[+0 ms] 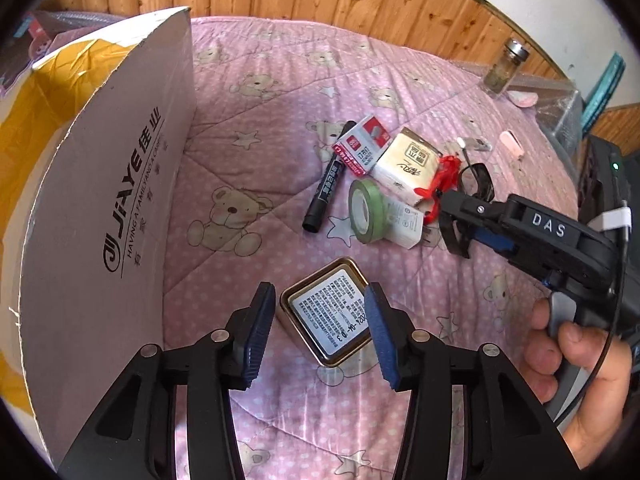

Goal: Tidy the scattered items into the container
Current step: 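Close the left gripper on the gold tin while the right gripper grasps the sunglasses, then carry the gold tin and sunglasses with both grippers over the white box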

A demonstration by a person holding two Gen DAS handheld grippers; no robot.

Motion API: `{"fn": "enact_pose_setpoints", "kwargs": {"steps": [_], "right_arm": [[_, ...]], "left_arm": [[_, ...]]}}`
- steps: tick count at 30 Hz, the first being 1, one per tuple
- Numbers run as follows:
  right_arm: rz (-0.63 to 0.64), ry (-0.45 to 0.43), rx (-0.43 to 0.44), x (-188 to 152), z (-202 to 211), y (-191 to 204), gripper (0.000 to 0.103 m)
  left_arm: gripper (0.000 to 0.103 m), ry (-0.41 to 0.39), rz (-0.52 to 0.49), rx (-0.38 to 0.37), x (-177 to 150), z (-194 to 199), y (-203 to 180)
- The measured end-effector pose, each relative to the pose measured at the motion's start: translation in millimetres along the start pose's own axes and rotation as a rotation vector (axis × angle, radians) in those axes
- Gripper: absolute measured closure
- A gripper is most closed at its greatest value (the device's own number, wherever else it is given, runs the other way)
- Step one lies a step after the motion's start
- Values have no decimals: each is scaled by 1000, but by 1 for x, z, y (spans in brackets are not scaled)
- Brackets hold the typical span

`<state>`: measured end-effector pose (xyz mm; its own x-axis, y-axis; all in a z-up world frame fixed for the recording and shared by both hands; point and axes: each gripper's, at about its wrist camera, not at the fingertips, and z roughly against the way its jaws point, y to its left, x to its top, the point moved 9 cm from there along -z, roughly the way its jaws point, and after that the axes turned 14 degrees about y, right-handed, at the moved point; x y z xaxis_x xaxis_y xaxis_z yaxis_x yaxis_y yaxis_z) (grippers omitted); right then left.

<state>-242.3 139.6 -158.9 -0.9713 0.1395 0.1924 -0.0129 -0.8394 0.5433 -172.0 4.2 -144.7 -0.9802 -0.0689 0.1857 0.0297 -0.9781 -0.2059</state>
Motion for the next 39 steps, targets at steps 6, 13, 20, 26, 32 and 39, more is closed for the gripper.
{"fn": "enact_pose_setpoints", "kwargs": {"steps": [6,13,20,26,32,39], "right_arm": [[20,0,-40,-2,-2,-1,76],[29,-33,-17,-2,10,-2,84],[28,-44,15,-5,20,3,84],[62,-48,20,-22,34,14,84],[98,-39,4,-47,41,27,84],[148,-36,-30,-78,55,41,84]], "left_arm": [[44,28,108,88,-1,-3,-6],[48,17,139,70,-6,-5,1],[49,-19,138,27,-16,13,3],[49,-59,127,-7,-23,37,2],[49,-86,114,-17,-32,61,1],[49,-125,92,-19,-44,88,-3]]}}
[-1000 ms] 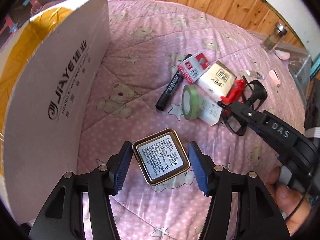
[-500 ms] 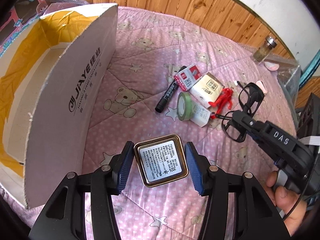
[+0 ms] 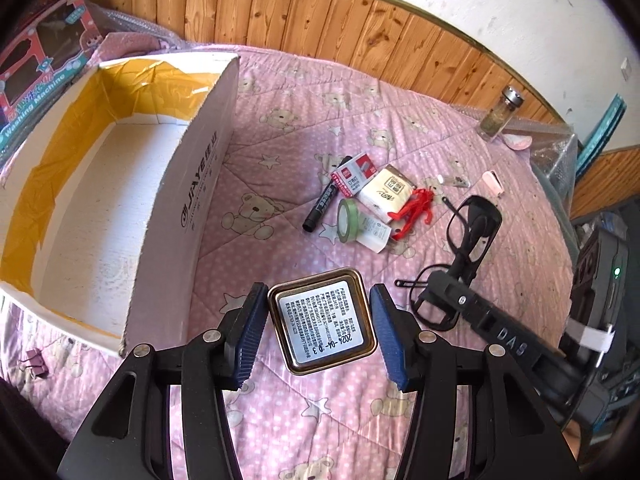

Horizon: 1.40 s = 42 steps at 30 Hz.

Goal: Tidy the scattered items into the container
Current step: 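Carry the gold tin and sunglasses with both grippers over the white box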

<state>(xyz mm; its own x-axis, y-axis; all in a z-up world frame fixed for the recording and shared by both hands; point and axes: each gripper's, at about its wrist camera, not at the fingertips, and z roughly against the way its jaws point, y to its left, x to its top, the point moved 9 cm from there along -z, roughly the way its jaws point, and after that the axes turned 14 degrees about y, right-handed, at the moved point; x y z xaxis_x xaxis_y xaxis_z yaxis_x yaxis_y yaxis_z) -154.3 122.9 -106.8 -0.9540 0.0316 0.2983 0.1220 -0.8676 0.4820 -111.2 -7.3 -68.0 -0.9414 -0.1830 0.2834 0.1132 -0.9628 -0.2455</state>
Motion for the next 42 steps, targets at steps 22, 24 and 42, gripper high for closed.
{"fn": "enact_pose_setpoints", "kwargs": {"steps": [22,24,42], "right_arm": [[133,-15,-23,-44,33,75,84],[145,-16,-24,-46,35,81,84],[246,-29,-33,-50,46,140,84]], "left_arm": [[49,-101,5,-43,-21,71,18],[49,-106,11,-49,-22,75,22],[49,-164,68,-82,-20,108,58]]}}
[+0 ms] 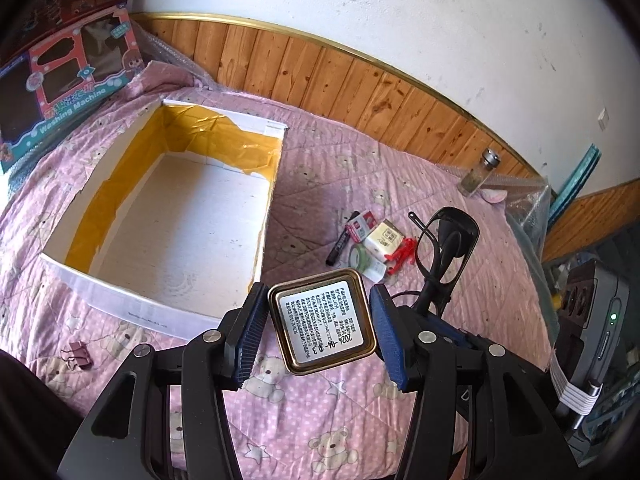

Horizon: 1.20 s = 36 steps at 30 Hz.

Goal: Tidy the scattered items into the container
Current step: 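Carry the gold tin and sunglasses with both grippers over the white box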

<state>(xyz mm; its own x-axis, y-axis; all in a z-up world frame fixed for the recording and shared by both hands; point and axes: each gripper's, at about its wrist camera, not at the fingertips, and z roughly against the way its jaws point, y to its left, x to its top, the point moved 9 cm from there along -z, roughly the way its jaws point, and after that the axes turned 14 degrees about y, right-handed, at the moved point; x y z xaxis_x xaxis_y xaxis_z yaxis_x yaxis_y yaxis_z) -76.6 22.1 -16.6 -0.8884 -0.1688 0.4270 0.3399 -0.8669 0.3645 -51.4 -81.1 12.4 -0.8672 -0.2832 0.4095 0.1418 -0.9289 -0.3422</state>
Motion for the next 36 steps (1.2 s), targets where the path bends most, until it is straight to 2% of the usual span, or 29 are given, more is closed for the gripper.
{"fn": "enact_pose_setpoints", "kwargs": {"steps": [21,36], "right_arm": [[133,-17,11,34,-2,78,84],[226,11,10,52,-26,128,84]], "left_arm": [[49,-77,89,-6,31,34,64],[49,-99,129,19,51,33,107]]}}
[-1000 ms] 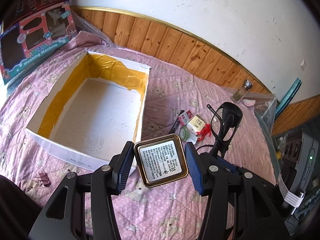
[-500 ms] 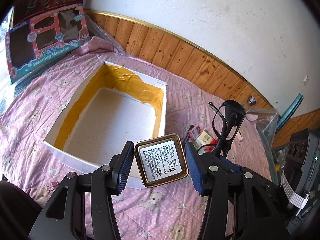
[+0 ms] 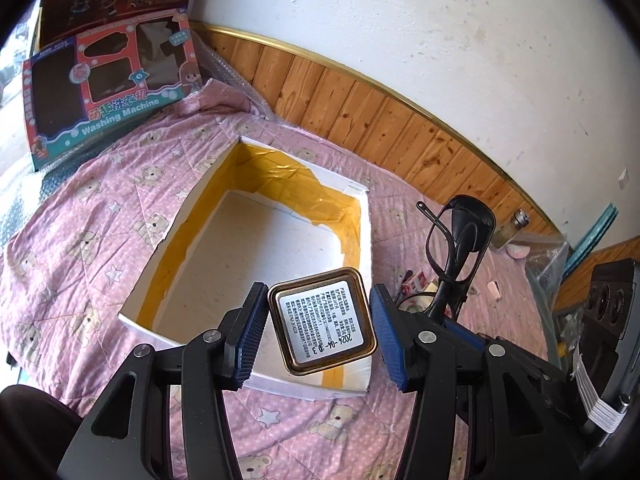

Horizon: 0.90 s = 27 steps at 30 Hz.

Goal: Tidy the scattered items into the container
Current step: 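Carry the gold tin and sunglasses with both grippers over the white box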

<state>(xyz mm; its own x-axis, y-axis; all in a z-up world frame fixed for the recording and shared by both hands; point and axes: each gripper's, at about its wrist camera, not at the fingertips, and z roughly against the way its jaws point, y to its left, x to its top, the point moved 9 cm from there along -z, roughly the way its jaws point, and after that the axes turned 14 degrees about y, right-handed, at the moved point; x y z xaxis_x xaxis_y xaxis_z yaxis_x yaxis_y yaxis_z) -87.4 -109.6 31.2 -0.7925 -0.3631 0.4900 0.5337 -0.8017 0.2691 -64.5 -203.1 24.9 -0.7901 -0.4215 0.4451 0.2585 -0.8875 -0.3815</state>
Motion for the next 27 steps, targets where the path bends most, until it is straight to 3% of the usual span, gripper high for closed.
{"fn": "enact_pose_setpoints", "kwargs": {"steps": [14,27], "right_arm": [[73,74,-3,21,-45,24,84],[128,192,-9,33,-92,31,84]], "left_arm": [[49,47,36,26,28,-30,42],[49,167,31,85,38,-78,65]]}}
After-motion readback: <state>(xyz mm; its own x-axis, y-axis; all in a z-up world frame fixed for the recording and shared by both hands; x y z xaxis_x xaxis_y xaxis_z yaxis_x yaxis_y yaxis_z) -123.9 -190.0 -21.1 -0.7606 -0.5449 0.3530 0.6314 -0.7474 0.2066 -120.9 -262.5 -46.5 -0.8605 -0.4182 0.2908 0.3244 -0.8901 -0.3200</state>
